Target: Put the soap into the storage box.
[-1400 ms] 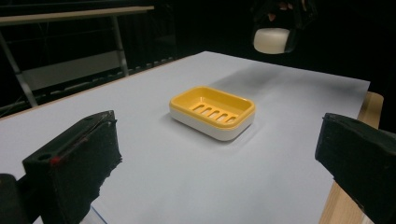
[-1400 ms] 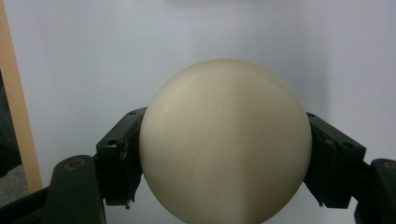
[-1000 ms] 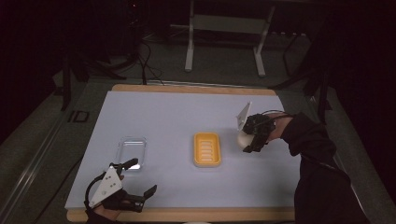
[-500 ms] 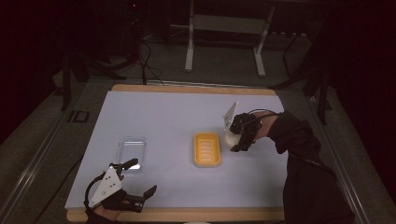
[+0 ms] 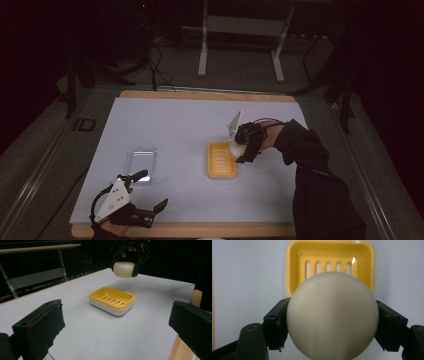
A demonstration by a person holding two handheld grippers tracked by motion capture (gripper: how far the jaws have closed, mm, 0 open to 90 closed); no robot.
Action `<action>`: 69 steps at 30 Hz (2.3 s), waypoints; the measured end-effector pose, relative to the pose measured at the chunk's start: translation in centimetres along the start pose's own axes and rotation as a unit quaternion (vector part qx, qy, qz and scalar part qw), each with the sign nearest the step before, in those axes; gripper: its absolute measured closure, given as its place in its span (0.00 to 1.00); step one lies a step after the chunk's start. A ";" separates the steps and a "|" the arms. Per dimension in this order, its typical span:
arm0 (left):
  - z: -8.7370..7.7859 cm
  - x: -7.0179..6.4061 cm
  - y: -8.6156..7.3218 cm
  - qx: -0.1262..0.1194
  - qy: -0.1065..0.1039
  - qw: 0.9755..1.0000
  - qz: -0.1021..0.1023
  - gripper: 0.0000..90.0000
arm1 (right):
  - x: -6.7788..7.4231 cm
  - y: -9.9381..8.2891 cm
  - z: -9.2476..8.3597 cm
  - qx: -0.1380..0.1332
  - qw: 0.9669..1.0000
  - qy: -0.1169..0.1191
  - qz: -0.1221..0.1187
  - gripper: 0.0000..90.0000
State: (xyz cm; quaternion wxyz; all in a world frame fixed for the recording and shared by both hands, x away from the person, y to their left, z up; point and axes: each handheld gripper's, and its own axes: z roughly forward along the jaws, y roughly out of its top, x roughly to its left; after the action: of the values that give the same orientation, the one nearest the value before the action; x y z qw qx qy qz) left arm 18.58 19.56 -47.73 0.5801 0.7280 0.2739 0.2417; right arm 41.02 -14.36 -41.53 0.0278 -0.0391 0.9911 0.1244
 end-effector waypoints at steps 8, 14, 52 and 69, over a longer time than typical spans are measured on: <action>0.0 0.0 0.0 0.000 -0.001 1.000 0.000 0.00 | -0.1 1.1 1.0 -0.019 1.000 0.006 -0.002 0.28; 0.0 0.0 0.0 -0.001 -0.001 1.000 0.001 0.00 | -0.4 1.4 1.4 -0.045 0.999 -0.003 0.003 0.28; 0.0 -0.1 0.0 0.003 -0.007 1.000 0.007 0.00 | -1.1 1.4 8.5 -0.038 0.998 0.014 0.045 0.27; 0.1 -0.1 0.0 0.006 -0.008 1.000 0.006 0.00 | -1.0 1.5 4.2 -0.067 0.996 -0.012 0.063 0.25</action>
State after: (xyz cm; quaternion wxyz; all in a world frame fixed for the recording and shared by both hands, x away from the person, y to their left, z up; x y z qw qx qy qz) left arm 18.55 19.41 -47.76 0.5766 0.7349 0.2660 0.2380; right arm 42.03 -11.80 -45.14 0.0294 0.0235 0.9806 0.1923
